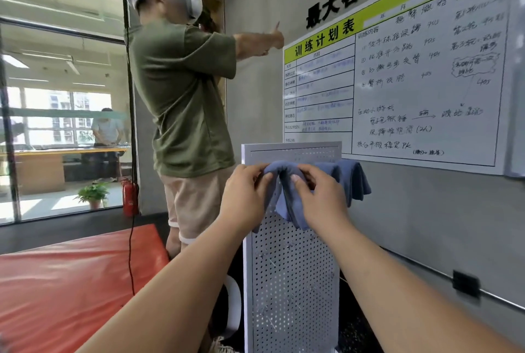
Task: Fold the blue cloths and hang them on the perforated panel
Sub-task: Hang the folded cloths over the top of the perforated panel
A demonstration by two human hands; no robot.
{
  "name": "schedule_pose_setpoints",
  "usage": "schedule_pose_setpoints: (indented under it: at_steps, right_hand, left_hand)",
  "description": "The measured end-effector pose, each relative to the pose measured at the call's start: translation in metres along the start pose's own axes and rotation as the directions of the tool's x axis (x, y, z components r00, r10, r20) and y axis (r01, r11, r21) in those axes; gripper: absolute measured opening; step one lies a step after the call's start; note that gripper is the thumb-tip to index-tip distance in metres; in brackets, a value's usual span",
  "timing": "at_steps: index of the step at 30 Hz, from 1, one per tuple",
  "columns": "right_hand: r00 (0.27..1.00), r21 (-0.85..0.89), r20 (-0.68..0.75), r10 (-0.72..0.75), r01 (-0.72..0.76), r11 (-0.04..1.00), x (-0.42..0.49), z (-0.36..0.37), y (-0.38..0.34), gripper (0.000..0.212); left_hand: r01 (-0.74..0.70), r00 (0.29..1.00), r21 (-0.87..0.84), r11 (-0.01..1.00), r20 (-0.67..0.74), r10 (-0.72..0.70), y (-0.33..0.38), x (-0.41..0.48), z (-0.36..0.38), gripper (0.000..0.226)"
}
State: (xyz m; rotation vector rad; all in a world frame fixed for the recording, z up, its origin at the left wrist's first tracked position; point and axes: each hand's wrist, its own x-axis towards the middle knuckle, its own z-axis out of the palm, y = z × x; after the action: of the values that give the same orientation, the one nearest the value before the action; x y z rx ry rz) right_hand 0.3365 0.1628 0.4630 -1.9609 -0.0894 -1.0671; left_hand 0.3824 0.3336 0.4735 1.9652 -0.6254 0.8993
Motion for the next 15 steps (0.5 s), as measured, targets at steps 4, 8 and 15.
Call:
schedule_pose_setpoints:
  at_steps: [4,8,15]
  right_hand:
    - [1.0,-0.049,-0.027,0.01,-0.011,0.999,0.019,0.006,0.0,0.021]
    - [0.998,-0.09,-0.048,0.036,-0.04,0.995,0.033,0.013,0.004,0.027]
    - [0.997,-0.07,-0.024,0.071,-0.072,0.995,0.039,0.041,0.021,0.031]
  left_hand:
    - [0.069,0.991,-0.098,0.993,-0.106,-0.079,0.0,0.014,0.003,0.038]
    - [0.092,0.982,-0.136,0.986,-0.154,-0.112,-0.007,0.022,0.01,0.04]
    - [0.126,0.967,-0.094,0.988,-0.21,-0.143,-0.022,0.019,0.029,0.041]
